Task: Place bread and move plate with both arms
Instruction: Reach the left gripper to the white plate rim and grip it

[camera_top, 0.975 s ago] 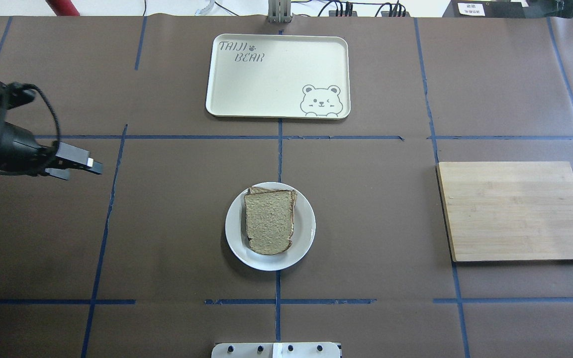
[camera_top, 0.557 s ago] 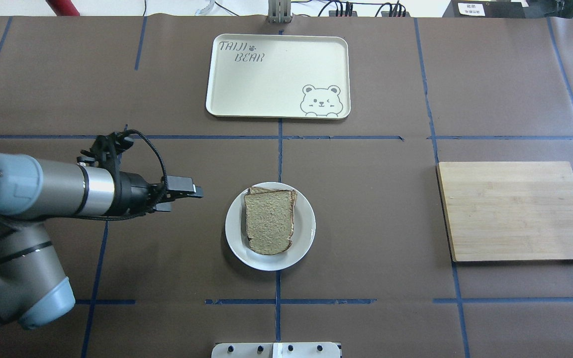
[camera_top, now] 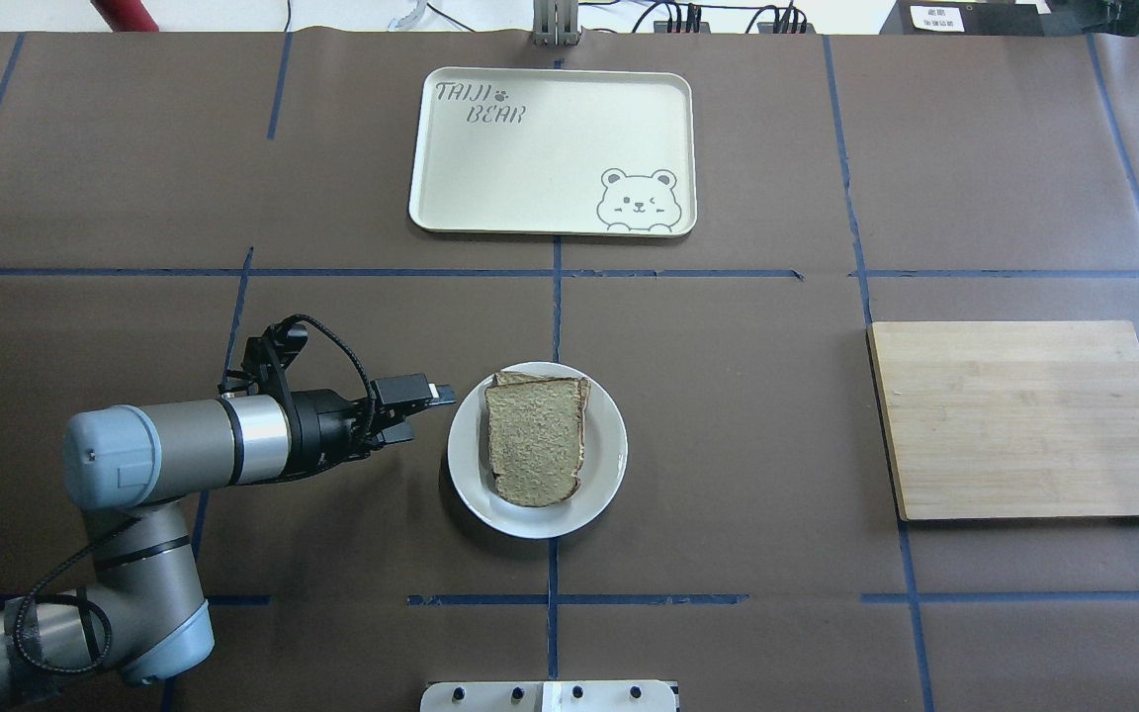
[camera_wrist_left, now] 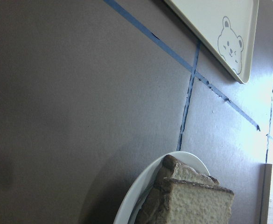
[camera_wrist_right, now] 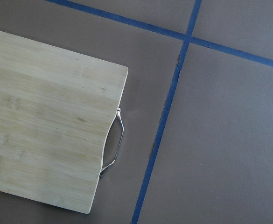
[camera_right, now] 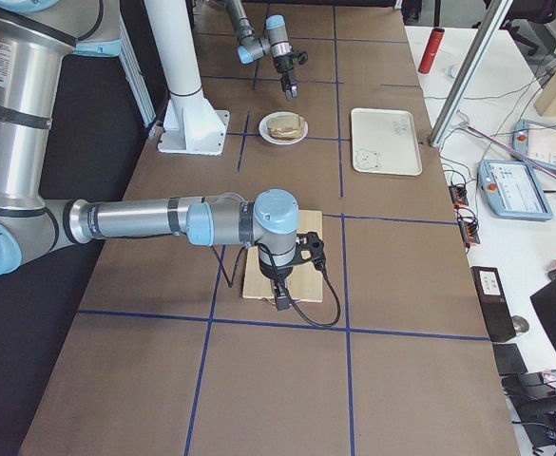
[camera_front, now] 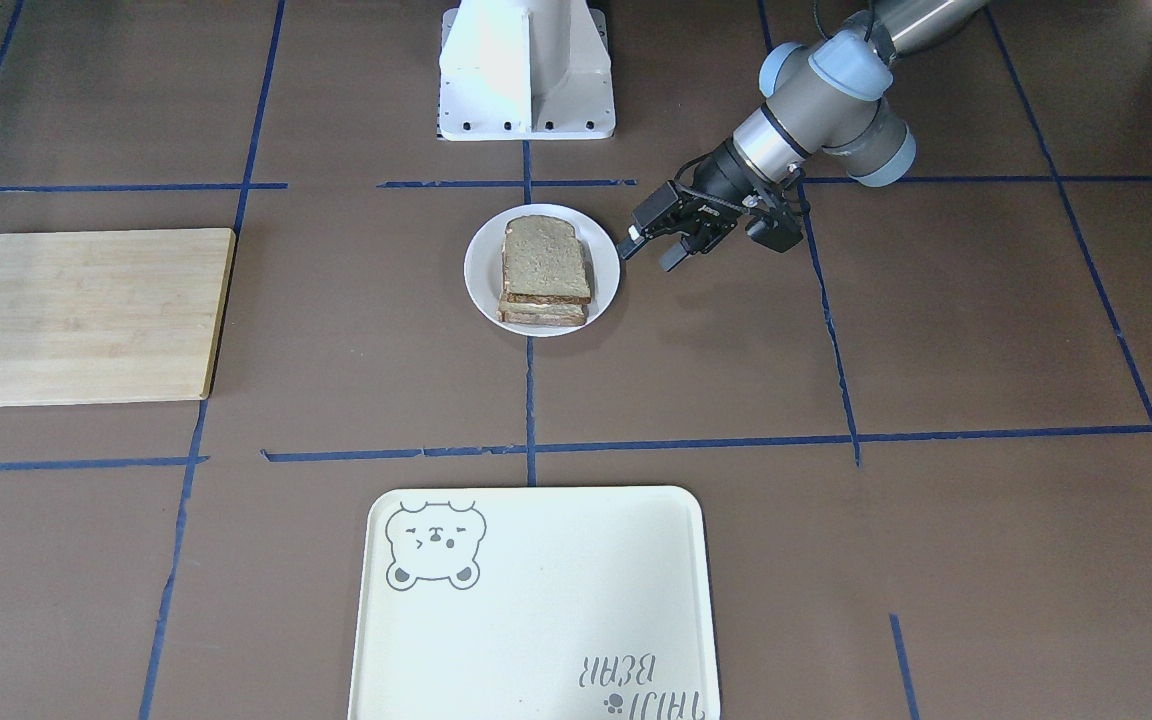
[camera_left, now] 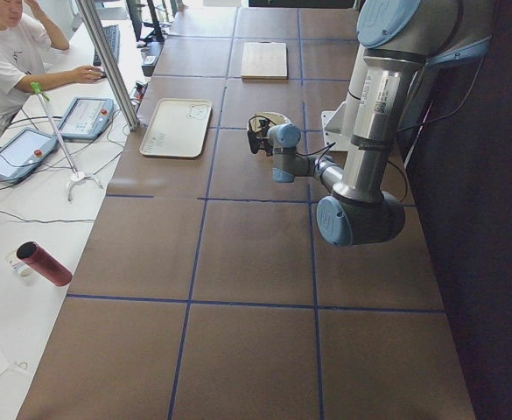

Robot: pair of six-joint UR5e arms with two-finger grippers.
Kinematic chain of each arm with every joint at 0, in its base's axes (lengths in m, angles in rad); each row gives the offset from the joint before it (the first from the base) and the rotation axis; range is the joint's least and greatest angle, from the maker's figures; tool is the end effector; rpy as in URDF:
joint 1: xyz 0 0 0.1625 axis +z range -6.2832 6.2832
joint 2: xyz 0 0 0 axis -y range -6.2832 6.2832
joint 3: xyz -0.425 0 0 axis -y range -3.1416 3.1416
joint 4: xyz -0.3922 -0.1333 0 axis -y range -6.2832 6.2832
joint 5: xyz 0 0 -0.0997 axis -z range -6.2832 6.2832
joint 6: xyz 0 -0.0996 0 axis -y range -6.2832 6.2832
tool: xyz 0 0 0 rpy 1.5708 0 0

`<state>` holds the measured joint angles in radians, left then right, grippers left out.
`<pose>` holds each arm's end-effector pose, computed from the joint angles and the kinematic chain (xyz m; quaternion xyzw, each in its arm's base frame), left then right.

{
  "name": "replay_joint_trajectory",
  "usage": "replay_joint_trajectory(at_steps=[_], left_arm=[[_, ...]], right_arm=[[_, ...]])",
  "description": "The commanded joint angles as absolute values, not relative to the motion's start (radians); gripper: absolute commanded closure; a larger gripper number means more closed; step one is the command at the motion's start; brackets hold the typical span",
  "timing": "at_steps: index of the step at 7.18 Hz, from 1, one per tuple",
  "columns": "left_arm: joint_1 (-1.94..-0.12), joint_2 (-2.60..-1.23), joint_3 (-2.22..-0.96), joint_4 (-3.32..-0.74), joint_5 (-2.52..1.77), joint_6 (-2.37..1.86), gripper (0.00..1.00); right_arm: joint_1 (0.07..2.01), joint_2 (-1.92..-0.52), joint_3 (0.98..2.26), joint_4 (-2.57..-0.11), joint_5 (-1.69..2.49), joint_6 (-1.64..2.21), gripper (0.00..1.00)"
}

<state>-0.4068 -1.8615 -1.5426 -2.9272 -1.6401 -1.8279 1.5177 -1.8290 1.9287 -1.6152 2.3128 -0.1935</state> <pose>0.4965 -0.3515 0.3635 0.0303 0.7232 -0.2010 0.6600 0.0455 -0.3883 0.6022 0.0511 -0.3597 -0.1245 0.9233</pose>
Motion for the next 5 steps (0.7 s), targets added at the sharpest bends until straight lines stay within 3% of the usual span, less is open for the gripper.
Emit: replay_joint_trajectory(at_steps=[1,5], left_arm=[[-0.367,-1.884,-1.442,-3.090,-1.579,-1.862,0.11],[-0.304,-1.910,-1.414,-3.111,-1.546,-1.864,0.30]], right_arm=[[1.522,-1.832,1.930,-1.615,2.318,-0.193,0.00],[1.523,-1.835,1.931,-1.614,2.321,-0.192,0.00]])
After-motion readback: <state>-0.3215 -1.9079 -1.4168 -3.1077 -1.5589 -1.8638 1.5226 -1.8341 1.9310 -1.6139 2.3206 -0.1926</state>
